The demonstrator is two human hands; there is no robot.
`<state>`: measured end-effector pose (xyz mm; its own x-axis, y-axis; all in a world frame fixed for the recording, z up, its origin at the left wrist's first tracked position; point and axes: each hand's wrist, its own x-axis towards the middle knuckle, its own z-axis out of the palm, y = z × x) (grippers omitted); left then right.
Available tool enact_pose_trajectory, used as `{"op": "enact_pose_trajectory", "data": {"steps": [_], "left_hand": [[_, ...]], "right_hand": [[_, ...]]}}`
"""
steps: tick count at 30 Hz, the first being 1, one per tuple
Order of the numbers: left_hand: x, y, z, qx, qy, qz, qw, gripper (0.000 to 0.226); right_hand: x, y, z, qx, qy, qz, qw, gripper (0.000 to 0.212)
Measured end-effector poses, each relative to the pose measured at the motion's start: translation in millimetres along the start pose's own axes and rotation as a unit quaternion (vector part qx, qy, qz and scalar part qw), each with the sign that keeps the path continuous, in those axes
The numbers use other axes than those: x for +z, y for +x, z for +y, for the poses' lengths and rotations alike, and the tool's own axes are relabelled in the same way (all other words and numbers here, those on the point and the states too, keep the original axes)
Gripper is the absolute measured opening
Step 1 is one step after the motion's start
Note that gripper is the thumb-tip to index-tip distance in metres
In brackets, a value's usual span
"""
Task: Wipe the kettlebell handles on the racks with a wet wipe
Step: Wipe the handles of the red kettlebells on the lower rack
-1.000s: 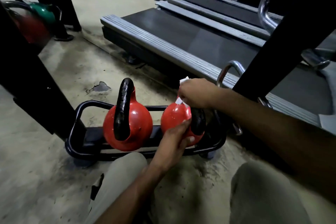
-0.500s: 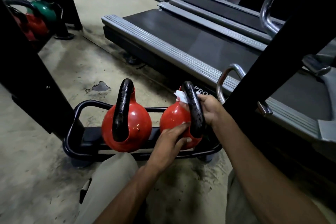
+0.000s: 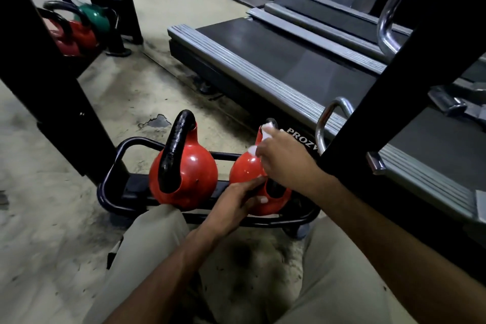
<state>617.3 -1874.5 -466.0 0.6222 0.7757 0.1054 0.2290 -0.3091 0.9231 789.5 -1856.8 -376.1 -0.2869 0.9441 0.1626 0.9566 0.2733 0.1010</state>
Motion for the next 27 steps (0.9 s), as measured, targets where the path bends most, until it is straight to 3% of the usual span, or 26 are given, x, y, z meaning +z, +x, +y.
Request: {"op": "enact_pose_trajectory", "data": {"steps": [1, 3, 5, 6, 8, 10, 11, 12, 13, 15, 16, 17, 21, 23, 24, 25, 27], "left_hand": [[0.3, -0.1, 0.1, 0.004, 0.0, -0.003, 1.0, 0.045], [0.6, 0.4, -1.0, 0.014, 0.003, -0.005, 1.0, 0.04], [0.1, 0.3, -1.6, 0.003, -0.004, 0.004, 1.0, 0.045], [0.1, 0.1, -3.1, -0.001, -0.006, 0.009, 1.0, 0.048], [0.5, -1.2, -2.4, -0.003, -0.009, 0.001, 1.0, 0.051], [0.0, -0.9, 0.1, -0.007, -0.017, -0.009, 1.0, 0.051], [-0.6, -0.2, 0.4, -0.006, -0.016, -0.01, 1.0, 0.052], [-0.9, 0.3, 0.4, -0.007, -0.013, -0.008, 1.0, 0.053], [-1.2, 0.4, 0.7, -0.008, -0.006, -0.006, 1.0, 0.054], [0.1, 0.1, -0.8, -0.018, 0.008, 0.0, 1.0, 0.052], [0.7, -0.2, -1.7, -0.023, 0.008, 0.002, 1.0, 0.05], [1.1, -0.6, -2.1, -0.026, 0.005, 0.001, 1.0, 0.049], [-0.5, -0.4, 1.2, -0.024, 0.008, -0.005, 1.0, 0.05], [-0.9, 0.4, -0.3, -0.026, 0.012, -0.01, 1.0, 0.049], [-0.9, 0.2, -0.9, -0.027, 0.012, -0.014, 0.999, 0.049], [-1.0, -0.2, -1.4, -0.025, 0.009, -0.018, 0.999, 0.048], [-1.5, 0.5, -1.4, -0.02, 0.003, -0.015, 1.0, 0.049]], "right_hand": [[0.1, -12.3, -2.6, -0.037, -0.035, -0.001, 0.999, 0.035], [0.8, -42.5, -14.1, -0.049, -0.03, 0.079, 0.995, 0.043], [4.8, -59.0, -23.1, 0.044, 0.056, 0.196, 0.978, 0.044], [4.1, -60.6, -25.5, 0.114, 0.122, 0.216, 0.962, 0.046], [4.3, -49.3, -22.6, 0.241, 0.243, 0.224, 0.912, 0.036], [11.1, -28.3, -13.3, 0.312, 0.331, 0.222, 0.862, 0.015], [13.2, -17.1, -8.9, 0.348, 0.386, 0.218, 0.826, 0.015], [12.9, -6.6, -3.3, 0.393, 0.477, 0.209, 0.758, 0.02], [11.5, 3.2, 2.1, 0.437, 0.595, 0.192, 0.647, 0.026], [9.8, 11.7, 7.5, 0.451, 0.805, 0.098, 0.372, 0.031], [13.1, 11.3, 7.9, 0.431, 0.852, 0.05, 0.292, 0.034], [20.4, 10.0, 8.4, 0.425, 0.866, 0.038, 0.262, 0.037], [24.8, 15.1, 9.4, 0.403, 0.883, 0.052, 0.236, 0.042], [20.8, 21.5, 9.5, 0.423, 0.867, 0.08, 0.252, 0.036], [23.2, 20.6, 7.9, 0.429, 0.851, 0.101, 0.285, 0.03], [29.2, 16.5, 3.8, 0.444, 0.813, 0.14, 0.35, 0.024], [38.1, -2.3, -11.4, 0.444, 0.643, 0.252, 0.57, 0.011]]}}
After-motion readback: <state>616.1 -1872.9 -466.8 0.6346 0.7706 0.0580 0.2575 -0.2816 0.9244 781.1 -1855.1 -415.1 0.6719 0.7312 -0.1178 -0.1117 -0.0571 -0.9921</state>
